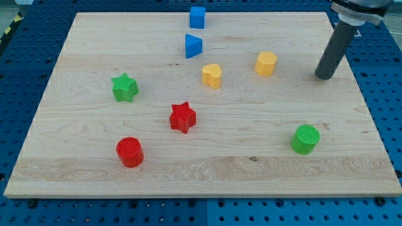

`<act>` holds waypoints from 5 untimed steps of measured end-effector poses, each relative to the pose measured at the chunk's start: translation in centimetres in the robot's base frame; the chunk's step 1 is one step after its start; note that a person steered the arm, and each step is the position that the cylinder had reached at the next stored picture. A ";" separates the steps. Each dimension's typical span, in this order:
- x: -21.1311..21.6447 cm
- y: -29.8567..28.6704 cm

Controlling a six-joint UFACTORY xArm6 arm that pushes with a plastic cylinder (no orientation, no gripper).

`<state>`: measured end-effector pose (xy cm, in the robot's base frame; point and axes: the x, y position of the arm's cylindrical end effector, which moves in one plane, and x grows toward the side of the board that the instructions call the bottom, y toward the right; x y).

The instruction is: Place your arm in between the yellow hexagon and the green circle

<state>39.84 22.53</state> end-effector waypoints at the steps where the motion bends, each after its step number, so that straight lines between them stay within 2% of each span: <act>1: 1.8 -2.6; 3: 4.2 -8.2; 5: 11.3 -8.8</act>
